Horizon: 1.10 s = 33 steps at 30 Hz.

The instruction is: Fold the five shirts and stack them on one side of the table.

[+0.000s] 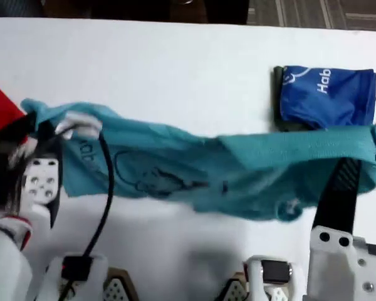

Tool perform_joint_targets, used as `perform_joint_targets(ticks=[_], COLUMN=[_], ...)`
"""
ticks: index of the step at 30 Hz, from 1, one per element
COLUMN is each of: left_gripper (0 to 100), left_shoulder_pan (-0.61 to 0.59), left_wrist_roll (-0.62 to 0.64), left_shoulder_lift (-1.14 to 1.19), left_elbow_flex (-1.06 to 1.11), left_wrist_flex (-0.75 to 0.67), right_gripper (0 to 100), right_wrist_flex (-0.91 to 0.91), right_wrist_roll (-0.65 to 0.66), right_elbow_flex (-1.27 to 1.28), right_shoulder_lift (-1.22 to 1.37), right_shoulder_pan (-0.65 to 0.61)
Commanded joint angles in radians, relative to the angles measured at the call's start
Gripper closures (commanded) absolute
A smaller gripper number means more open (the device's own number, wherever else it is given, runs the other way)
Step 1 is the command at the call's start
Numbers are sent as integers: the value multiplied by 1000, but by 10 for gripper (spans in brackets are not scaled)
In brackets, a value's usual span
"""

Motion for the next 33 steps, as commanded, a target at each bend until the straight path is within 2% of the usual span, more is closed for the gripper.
perform_joint_targets(ticks=[1, 11, 16, 24, 33], left_gripper=[973, 974, 974, 974, 974], left_shoulder_pan=[6, 6, 6, 6, 6], left_wrist_roll=[-6, -6, -6, -5, 2], left_shoulder_lift=[-3, -11, -11, -11, -2], left_elbow_flex=[-21, -77, -137, -136, -116], left_wrist_flex=[-54, -75, -48, -40, -18], right_gripper=[980, 980, 980, 980, 980], right_wrist_flex=[-53, -122, -153, -237, -228], right_wrist_roll=[57, 64, 71, 77, 72], right_elbow_flex=[-26, -34, -34, -34, -11], right_shoulder_lift=[12, 8, -33, -67, -54], right_shoulder_pan=[12, 18, 84, 88, 88])
